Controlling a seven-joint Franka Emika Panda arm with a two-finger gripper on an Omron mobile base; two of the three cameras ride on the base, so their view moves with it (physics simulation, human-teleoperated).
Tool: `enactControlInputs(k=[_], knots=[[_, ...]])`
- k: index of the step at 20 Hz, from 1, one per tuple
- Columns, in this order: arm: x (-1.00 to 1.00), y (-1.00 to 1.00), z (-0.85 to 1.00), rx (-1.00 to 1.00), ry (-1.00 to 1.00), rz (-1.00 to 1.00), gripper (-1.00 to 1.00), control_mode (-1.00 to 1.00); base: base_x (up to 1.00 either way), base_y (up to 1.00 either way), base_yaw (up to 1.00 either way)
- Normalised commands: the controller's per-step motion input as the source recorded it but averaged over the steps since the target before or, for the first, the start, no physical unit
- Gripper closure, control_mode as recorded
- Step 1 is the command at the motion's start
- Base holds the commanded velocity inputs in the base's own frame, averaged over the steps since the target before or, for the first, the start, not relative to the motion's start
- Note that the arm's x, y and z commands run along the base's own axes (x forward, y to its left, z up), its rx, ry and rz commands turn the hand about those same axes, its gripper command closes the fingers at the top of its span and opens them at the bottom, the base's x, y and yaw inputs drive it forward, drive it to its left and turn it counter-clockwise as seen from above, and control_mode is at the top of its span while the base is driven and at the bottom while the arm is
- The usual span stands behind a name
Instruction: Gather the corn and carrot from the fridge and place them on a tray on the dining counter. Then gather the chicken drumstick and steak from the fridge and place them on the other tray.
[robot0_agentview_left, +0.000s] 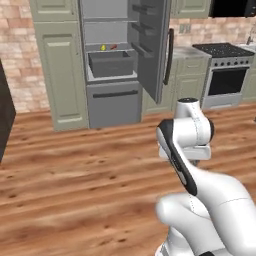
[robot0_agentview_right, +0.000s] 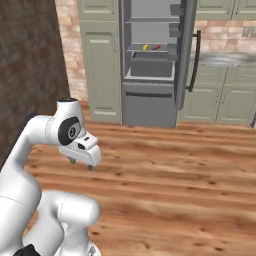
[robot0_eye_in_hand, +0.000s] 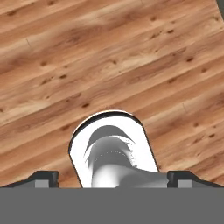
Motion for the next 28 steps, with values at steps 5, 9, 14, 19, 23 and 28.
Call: enactControlInputs(k=[5, 9, 14, 19, 23, 28], knots=[[0.00, 0.00, 0.00, 0.00, 0.00, 0.00, -1.00, 1.00, 0.94, 0.00, 0.03], [0.00, 0.00, 0.00, 0.00, 0.00, 0.00, -1.00, 1.00, 0.26, 0.12, -0.09], [0.00, 0.00, 0.00, 0.00, 0.00, 0.00, -1.00, 1.00, 0.33, 0.05, -0.05], [0.00, 0.00, 0.00, 0.00, 0.00, 0.00, -1.00, 1.00, 0.99, 0.07, -0.11], [0.00, 0.00, 0.00, 0.00, 0.00, 0.00, -1.00, 1.00, 1.00, 0.14, -0.08], [0.00, 0.00, 0.00, 0.00, 0.00, 0.00, -1.00, 1.00, 1.00, 0.43, -0.04]])
